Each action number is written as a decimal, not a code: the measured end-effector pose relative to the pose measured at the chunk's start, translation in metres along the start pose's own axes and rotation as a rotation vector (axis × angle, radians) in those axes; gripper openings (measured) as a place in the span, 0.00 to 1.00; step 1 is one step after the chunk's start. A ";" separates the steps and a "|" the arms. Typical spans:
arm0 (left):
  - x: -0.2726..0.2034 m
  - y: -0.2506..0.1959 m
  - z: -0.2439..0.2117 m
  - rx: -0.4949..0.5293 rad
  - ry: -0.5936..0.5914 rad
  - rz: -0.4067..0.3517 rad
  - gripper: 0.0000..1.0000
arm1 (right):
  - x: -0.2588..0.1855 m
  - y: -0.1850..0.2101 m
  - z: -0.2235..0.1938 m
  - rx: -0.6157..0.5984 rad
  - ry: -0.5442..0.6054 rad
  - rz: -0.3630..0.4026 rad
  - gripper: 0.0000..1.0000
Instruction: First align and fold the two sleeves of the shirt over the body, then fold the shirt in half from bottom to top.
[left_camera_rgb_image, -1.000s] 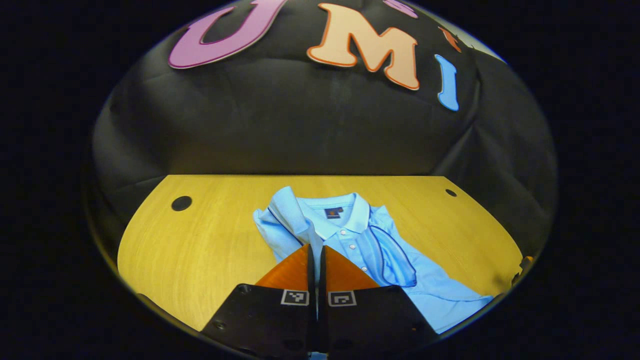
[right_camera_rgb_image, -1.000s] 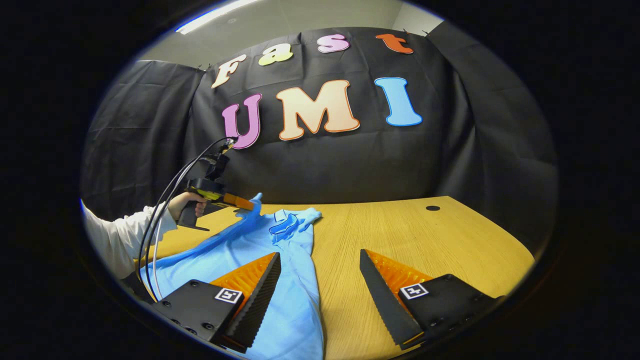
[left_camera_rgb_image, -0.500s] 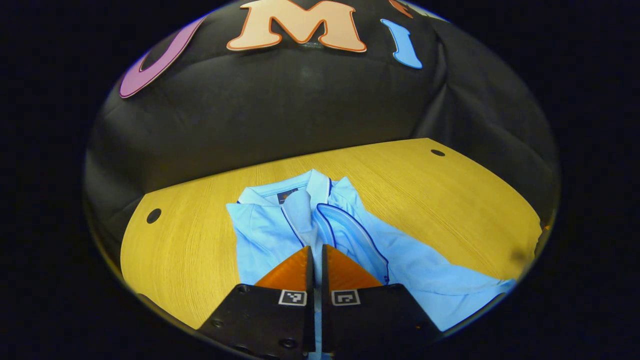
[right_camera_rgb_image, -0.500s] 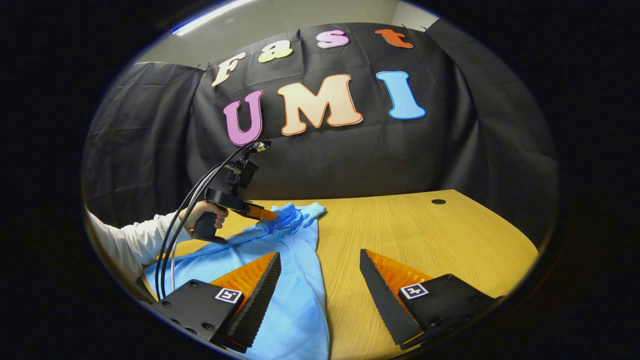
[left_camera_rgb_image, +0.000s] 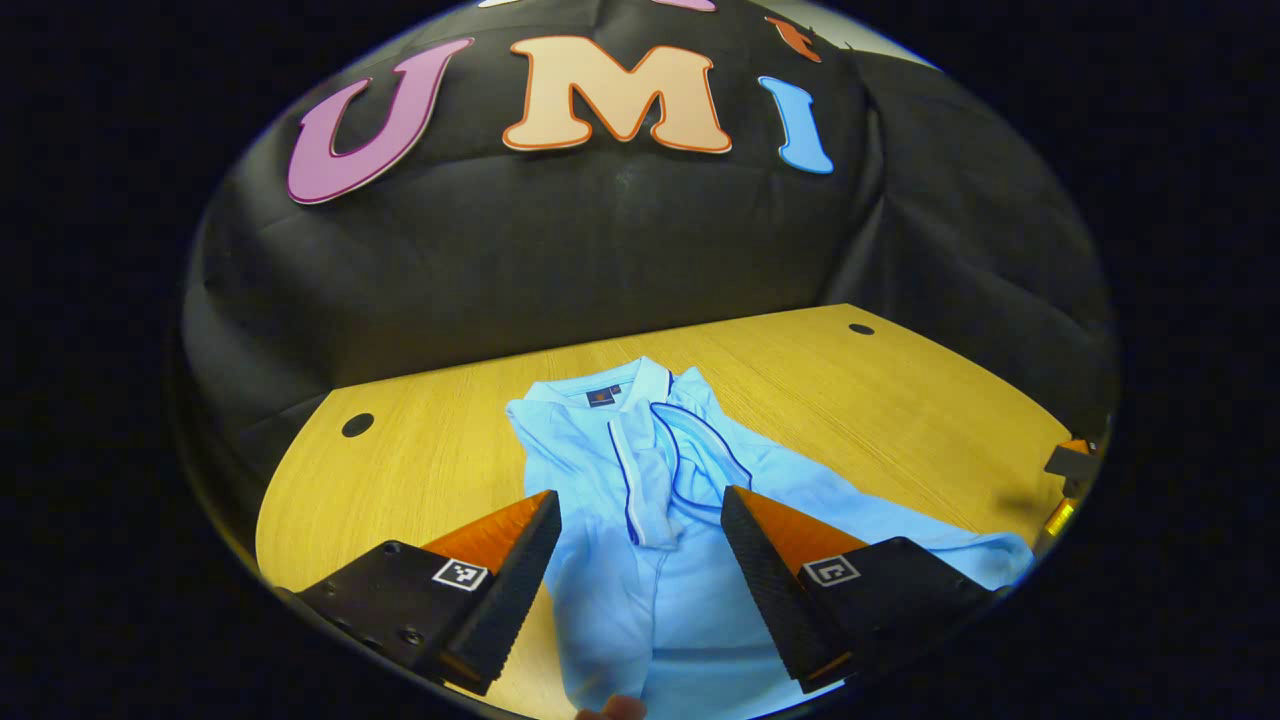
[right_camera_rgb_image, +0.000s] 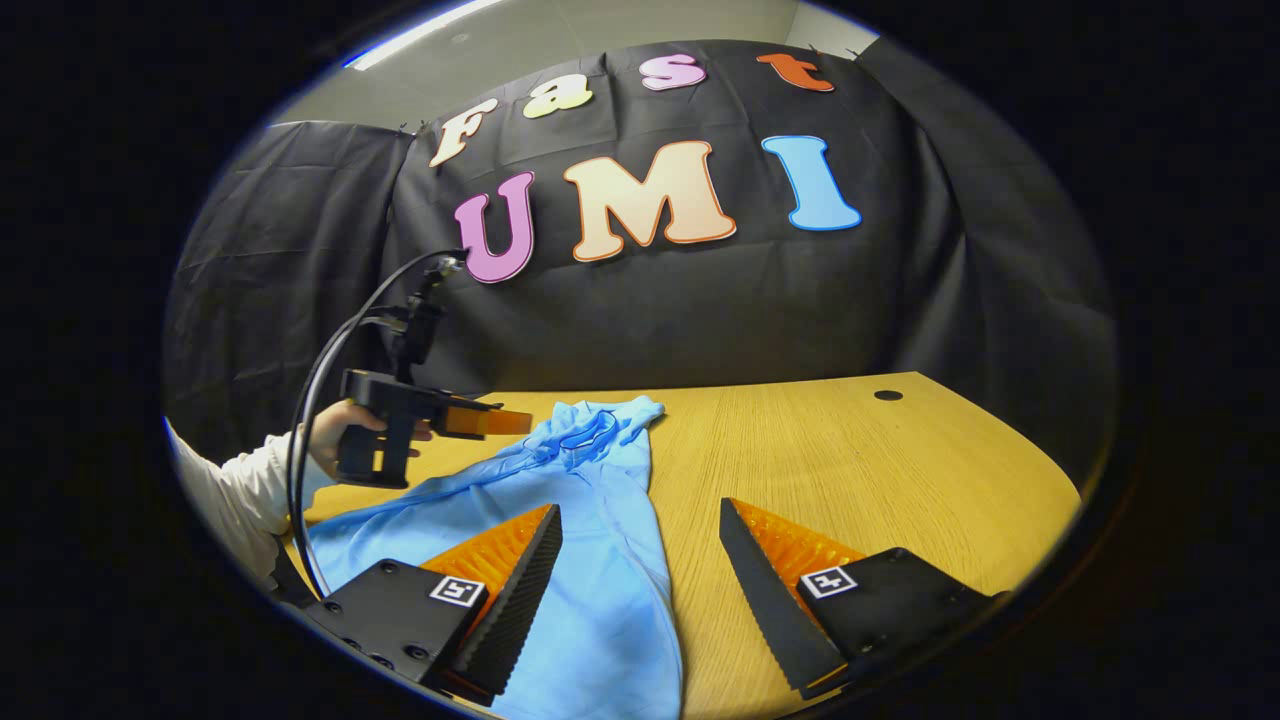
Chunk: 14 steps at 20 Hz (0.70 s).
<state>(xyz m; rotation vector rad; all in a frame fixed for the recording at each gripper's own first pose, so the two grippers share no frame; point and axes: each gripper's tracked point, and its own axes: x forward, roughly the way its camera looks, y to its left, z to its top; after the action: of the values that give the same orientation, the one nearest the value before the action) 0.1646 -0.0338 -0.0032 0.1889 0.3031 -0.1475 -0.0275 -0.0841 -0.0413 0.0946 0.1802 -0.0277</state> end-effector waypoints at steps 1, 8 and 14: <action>-0.016 0.000 -0.007 -0.011 0.000 -0.006 0.98 | -0.003 -0.001 0.000 -0.004 0.000 -0.009 0.98; -0.118 -0.003 -0.074 -0.083 0.016 -0.059 0.96 | -0.039 0.016 -0.025 -0.072 0.064 -0.023 0.98; -0.179 -0.004 -0.130 -0.121 0.034 -0.019 0.95 | -0.066 0.022 -0.064 -0.099 0.146 -0.034 0.99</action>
<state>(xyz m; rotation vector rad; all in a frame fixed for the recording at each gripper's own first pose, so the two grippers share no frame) -0.0416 0.0101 -0.0704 0.0688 0.3465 -0.1445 -0.1033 -0.0544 -0.0903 -0.0049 0.3284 -0.0458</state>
